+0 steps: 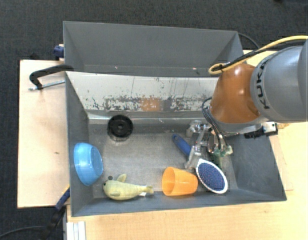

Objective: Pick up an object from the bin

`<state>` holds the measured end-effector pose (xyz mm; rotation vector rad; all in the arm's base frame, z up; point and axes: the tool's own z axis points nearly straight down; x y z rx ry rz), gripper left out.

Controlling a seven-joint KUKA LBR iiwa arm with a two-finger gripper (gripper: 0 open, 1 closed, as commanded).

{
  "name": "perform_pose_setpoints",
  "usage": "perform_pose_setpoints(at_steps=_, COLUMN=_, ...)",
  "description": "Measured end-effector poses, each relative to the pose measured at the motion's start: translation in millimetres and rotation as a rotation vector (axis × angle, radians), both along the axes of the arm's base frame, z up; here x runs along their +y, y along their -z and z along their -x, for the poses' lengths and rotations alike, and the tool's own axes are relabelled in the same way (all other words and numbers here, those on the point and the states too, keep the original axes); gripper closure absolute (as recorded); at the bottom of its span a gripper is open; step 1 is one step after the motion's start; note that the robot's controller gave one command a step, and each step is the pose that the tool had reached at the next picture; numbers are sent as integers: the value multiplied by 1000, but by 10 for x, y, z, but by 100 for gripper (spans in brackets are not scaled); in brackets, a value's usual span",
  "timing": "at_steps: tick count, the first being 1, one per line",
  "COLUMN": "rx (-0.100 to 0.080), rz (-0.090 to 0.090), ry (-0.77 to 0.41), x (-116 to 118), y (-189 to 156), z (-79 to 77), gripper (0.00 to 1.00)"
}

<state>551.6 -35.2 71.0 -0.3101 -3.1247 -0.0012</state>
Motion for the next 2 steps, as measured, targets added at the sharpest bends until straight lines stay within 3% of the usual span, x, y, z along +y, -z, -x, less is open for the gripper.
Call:
perform_pose_setpoints(at_steps=1, rx=-2, rz=-1, ry=-1, x=7, y=-9, z=-5, gripper=100)
perform_pose_setpoints(at_steps=2, rx=-15, rz=1, ry=5, x=64, y=-1691, z=90, gripper=100)
